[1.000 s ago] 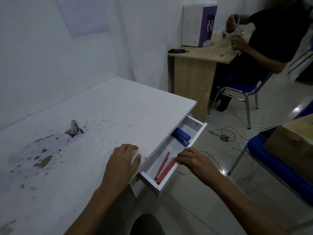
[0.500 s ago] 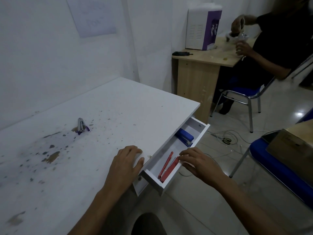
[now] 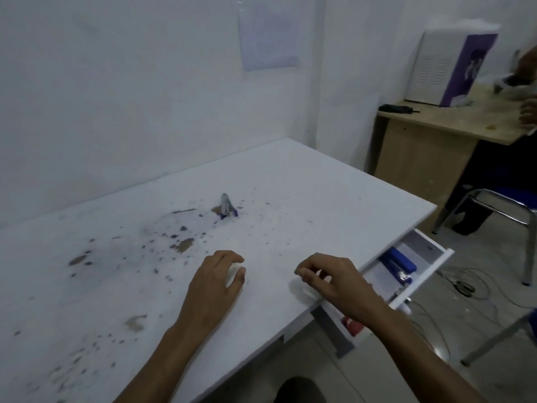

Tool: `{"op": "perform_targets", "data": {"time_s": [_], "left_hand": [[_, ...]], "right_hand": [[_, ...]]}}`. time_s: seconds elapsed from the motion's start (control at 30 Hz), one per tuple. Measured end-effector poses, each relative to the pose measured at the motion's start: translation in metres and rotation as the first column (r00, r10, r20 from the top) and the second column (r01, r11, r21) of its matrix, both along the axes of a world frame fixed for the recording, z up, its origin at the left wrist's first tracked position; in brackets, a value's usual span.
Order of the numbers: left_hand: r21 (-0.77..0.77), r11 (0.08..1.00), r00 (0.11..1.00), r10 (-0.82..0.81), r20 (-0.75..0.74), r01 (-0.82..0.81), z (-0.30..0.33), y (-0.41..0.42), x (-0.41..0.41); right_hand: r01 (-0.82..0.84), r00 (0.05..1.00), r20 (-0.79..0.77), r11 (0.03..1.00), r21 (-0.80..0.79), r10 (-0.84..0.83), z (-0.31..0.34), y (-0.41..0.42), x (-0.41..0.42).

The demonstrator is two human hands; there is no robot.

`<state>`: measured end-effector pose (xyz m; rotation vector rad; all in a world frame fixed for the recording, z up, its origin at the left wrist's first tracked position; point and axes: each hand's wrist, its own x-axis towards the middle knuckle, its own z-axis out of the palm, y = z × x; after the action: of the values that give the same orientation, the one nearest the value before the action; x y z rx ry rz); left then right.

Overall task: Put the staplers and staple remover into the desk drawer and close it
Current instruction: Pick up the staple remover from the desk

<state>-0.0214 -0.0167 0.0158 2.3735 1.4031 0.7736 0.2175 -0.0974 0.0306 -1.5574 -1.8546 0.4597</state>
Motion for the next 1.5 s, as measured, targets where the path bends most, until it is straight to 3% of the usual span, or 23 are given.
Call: {"op": "perform_targets", "data": {"time_s": [0.17, 0.33, 0.5, 0.7, 0.83, 1.03, 1.23, 1.4, 1.5], "left_hand": [[0.071, 0.992, 0.993, 0.110, -0.045, -0.106, -0.005, 0.011, -0.043], [0.044, 0.990, 0.989, 0.135, -0.067, -0.132, -0.014, 0.011, -0.041], [0.037, 0.990, 0.987, 0.137, -0.083, -0.134, -0.019, 0.018, -0.041], [0.099, 0.987, 0.990, 0.134, -0.048, -0.129, -0.018, 0.021, -0.042], [0.114, 0.985, 0.989, 0.138, -0.047, -0.132, -0.019, 0.022, -0.042], [0.124, 0.986, 0.992, 0.118, -0.053, -0.111, -0.019, 0.024, -0.046], [0.154, 0.987, 0.999, 0.046, -0.029, -0.041, -0.018, 0.016, -0.047], [0.135, 0.990, 0.999, -0.042, 0.021, 0.039, -0.010, -0.003, -0.027], [0.173, 0.970, 0.984, -0.175, 0.006, 0.172, -0.009, -0.020, -0.004]], "right_hand": [[-0.075, 0.996, -0.042, 0.997, 0.013, 0.076, 0.008, 0.059, -0.055], [0.048, 0.998, -0.031, 0.998, 0.031, -0.047, 0.007, 0.126, -0.092], [0.173, 0.984, 0.042, 0.984, 0.035, -0.174, -0.002, 0.186, -0.116], [0.234, 0.925, 0.299, 0.971, 0.043, -0.236, -0.016, 0.218, -0.134], [0.242, 0.922, 0.281, 0.963, 0.121, -0.267, -0.022, 0.215, -0.133], [0.246, 0.955, 0.136, 0.960, 0.133, -0.264, -0.018, 0.177, -0.115], [0.213, 0.932, -0.288, 0.976, -0.053, -0.219, 0.011, 0.083, -0.066], [0.276, 0.796, -0.520, 0.951, -0.142, -0.309, 0.026, -0.011, -0.020], [0.368, 0.610, -0.682, 0.906, -0.208, -0.404, 0.017, -0.057, 0.012]]}}
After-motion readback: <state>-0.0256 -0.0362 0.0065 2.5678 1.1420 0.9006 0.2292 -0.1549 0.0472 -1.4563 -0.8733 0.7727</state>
